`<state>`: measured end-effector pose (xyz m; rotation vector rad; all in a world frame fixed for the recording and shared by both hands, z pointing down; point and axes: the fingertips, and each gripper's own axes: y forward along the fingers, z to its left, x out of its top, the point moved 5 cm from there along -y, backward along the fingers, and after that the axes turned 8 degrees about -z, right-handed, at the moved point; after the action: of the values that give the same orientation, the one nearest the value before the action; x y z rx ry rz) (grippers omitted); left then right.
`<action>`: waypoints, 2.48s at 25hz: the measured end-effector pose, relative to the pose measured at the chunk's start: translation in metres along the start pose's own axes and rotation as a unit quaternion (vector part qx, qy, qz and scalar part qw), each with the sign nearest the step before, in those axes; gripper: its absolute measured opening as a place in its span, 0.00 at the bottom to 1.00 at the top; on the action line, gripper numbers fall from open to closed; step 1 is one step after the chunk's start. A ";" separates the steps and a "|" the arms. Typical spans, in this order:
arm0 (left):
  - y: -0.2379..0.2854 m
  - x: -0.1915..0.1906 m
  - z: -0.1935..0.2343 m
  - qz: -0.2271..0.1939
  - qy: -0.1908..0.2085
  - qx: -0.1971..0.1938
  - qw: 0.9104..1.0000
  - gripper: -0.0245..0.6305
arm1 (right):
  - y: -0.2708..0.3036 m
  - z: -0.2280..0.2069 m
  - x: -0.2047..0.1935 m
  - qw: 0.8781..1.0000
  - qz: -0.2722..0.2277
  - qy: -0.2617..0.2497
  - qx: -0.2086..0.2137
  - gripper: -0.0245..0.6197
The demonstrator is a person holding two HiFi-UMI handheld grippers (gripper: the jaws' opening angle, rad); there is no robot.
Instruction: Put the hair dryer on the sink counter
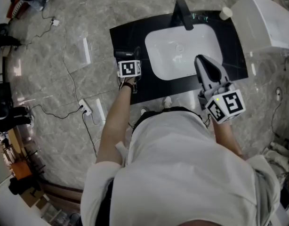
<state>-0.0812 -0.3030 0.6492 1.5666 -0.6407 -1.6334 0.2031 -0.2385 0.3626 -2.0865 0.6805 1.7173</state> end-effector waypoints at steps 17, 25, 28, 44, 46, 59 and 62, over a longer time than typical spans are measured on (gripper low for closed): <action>0.016 -0.007 -0.009 0.111 -0.019 -0.011 0.994 0.45 | -0.001 -0.017 0.002 1.000 -0.007 0.007 0.007 0.11; 0.013 -0.005 -0.006 0.112 -0.035 0.005 0.993 0.47 | -0.011 -0.032 0.006 1.000 -0.004 0.004 0.003 0.11; 0.013 -0.003 -0.009 0.109 -0.047 -0.001 0.993 0.48 | -0.011 -0.036 0.004 1.000 -0.003 0.004 0.002 0.11; 0.002 0.015 -0.007 0.055 -0.048 -0.001 0.997 0.48 | -0.008 -0.026 0.000 1.000 -0.006 0.011 0.026 0.11; -0.003 0.018 -0.006 0.038 -0.050 -0.003 0.998 0.49 | -0.009 -0.023 0.000 1.000 -0.006 0.011 0.028 0.11; -0.059 0.018 0.009 -0.062 -0.051 -0.014 0.997 0.44 | -0.021 0.038 0.003 0.999 -0.016 -0.011 0.036 0.11; -0.080 0.021 0.014 -0.101 -0.059 -0.015 0.993 0.36 | -0.030 0.061 0.001 0.999 -0.010 -0.011 0.033 0.11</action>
<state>-0.1082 -0.2755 0.5743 1.5636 -0.5291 -1.8878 0.1711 -0.1804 0.3489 -2.0205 0.6975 1.6803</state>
